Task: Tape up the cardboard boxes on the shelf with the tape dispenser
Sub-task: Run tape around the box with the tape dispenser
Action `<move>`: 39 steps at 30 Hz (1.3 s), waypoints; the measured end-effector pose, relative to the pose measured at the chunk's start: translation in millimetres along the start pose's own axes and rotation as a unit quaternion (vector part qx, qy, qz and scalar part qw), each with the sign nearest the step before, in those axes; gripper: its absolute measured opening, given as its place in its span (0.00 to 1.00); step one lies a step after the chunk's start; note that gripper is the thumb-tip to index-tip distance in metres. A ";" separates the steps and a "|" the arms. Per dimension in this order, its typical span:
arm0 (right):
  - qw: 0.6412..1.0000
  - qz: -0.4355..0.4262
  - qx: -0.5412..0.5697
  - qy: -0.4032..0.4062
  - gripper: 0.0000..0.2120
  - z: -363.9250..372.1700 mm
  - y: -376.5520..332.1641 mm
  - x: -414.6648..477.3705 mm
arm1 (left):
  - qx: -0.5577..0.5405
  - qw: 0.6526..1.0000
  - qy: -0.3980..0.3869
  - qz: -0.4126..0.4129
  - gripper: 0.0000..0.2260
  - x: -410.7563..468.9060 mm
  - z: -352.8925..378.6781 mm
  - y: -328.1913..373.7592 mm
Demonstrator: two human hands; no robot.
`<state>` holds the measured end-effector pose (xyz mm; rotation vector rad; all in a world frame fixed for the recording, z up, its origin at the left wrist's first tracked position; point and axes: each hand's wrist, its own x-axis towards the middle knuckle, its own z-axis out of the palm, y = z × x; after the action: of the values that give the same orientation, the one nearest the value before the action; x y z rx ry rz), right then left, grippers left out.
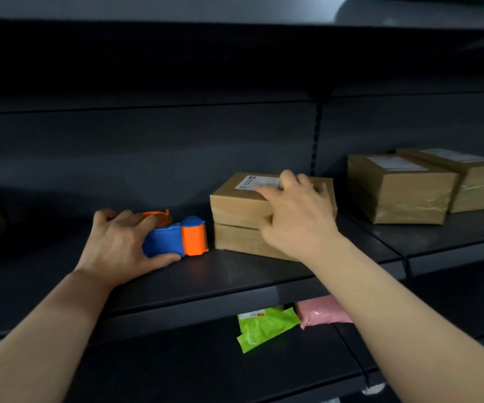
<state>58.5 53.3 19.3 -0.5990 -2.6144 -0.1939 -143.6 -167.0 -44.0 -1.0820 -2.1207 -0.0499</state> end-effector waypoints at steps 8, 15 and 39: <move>0.989 -0.061 -0.011 0.136 0.29 21.5 16.0 5.6 | -0.023 1.000 -0.009 -0.016 0.37 4.1 1.9 6.8; 0.979 -0.069 0.054 0.182 0.30 30.8 14.7 19.3 | -0.031 0.999 0.014 0.023 0.36 2.3 -0.2 14.3; 0.962 -0.027 0.097 0.252 0.16 70.2 -55.9 45.7 | -0.083 0.996 0.027 0.027 0.35 0.3 5.1 9.3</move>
<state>-30.7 36.8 -24.3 -0.3514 -2.1236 -0.0902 -140.0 -159.1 -50.1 -1.2195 -2.0668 -0.2303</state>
